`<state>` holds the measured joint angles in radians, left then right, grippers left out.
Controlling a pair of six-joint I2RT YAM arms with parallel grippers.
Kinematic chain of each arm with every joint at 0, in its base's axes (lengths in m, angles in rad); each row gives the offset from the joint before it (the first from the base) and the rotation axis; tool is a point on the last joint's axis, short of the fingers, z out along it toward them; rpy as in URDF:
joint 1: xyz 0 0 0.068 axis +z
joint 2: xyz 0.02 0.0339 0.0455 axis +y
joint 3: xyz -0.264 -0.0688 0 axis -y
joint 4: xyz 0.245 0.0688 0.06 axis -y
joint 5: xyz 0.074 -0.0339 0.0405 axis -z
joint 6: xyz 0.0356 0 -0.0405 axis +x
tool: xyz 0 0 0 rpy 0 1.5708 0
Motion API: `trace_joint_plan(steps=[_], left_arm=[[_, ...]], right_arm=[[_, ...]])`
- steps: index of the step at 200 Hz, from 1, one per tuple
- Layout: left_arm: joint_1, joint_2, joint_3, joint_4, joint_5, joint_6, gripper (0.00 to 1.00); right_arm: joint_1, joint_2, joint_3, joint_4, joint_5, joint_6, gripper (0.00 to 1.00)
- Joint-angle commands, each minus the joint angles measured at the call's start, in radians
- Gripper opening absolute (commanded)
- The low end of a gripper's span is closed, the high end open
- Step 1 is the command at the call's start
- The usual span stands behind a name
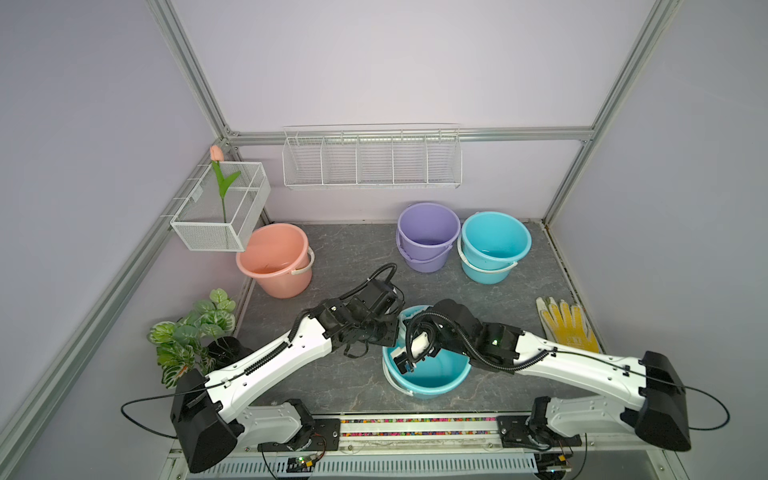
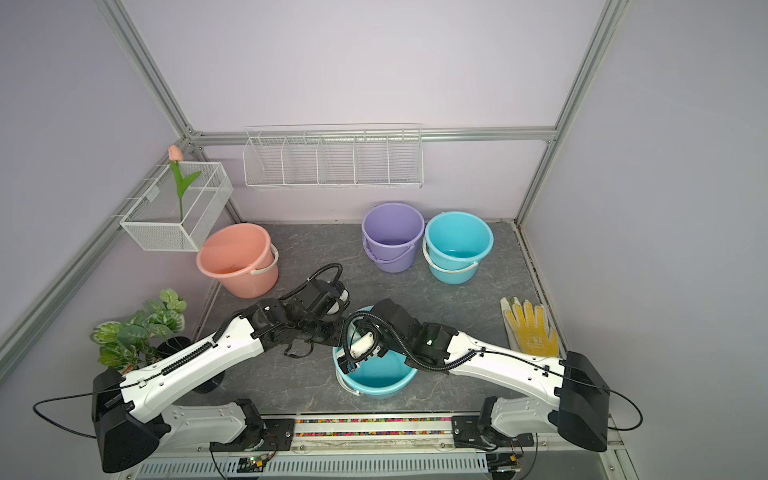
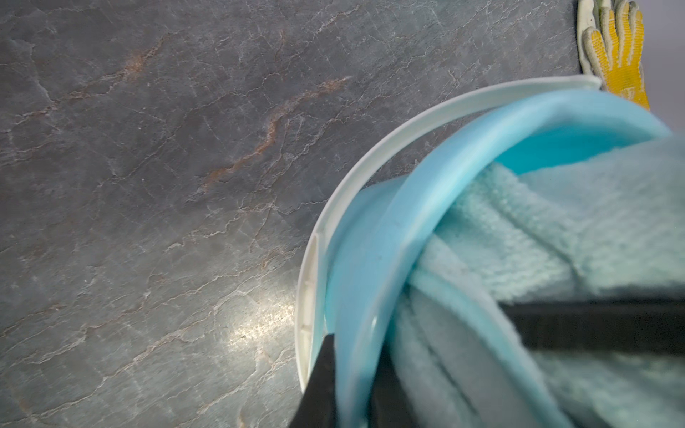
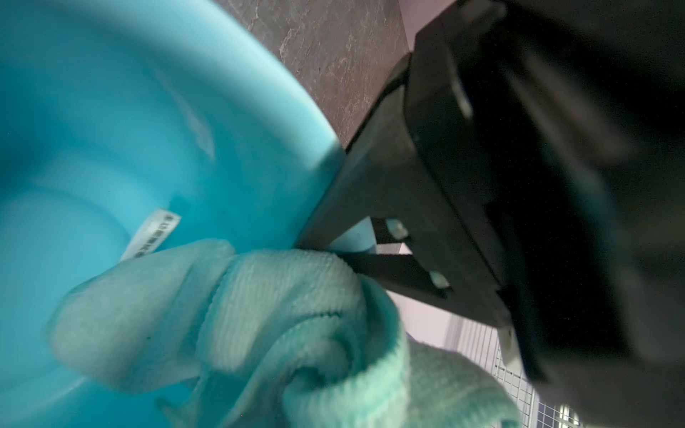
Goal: Wipe the inside of the bucket with a cloth
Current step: Wipe the dirt from the inside of the bucket.
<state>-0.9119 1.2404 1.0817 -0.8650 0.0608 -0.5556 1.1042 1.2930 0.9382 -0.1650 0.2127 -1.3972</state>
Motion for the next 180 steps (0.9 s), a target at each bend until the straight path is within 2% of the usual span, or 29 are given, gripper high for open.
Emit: trace_joint_plan(steps=[1,26,63,106,126,151,180], left_arm=[[-0.005,-0.009,0.023,0.014,-0.005,0.031,0.0],[-0.005,-0.016,0.026,0.003,-0.025,0.033,0.0],[-0.004,-0.007,0.035,-0.006,-0.051,0.04,0.0],[-0.005,0.0,0.039,0.003,-0.057,0.039,0.0],[-0.006,0.009,0.044,0.014,-0.044,0.045,0.0],[-0.005,0.022,0.053,0.022,-0.028,0.054,0.0],[-0.005,0.028,0.049,0.043,-0.016,0.059,0.0]], right_arm=[[-0.005,0.017,0.042,-0.08,0.114,-0.049,0.07],[-0.014,-0.011,0.045,-0.212,0.202,-0.025,0.07],[-0.014,-0.089,0.04,-0.415,0.255,0.058,0.07],[-0.012,-0.164,0.016,-0.535,0.199,0.142,0.07],[-0.012,-0.15,-0.013,-0.498,0.21,0.136,0.07],[-0.012,-0.118,0.03,-0.431,0.207,0.095,0.07],[-0.016,-0.089,0.028,-0.204,0.159,-0.041,0.07]])
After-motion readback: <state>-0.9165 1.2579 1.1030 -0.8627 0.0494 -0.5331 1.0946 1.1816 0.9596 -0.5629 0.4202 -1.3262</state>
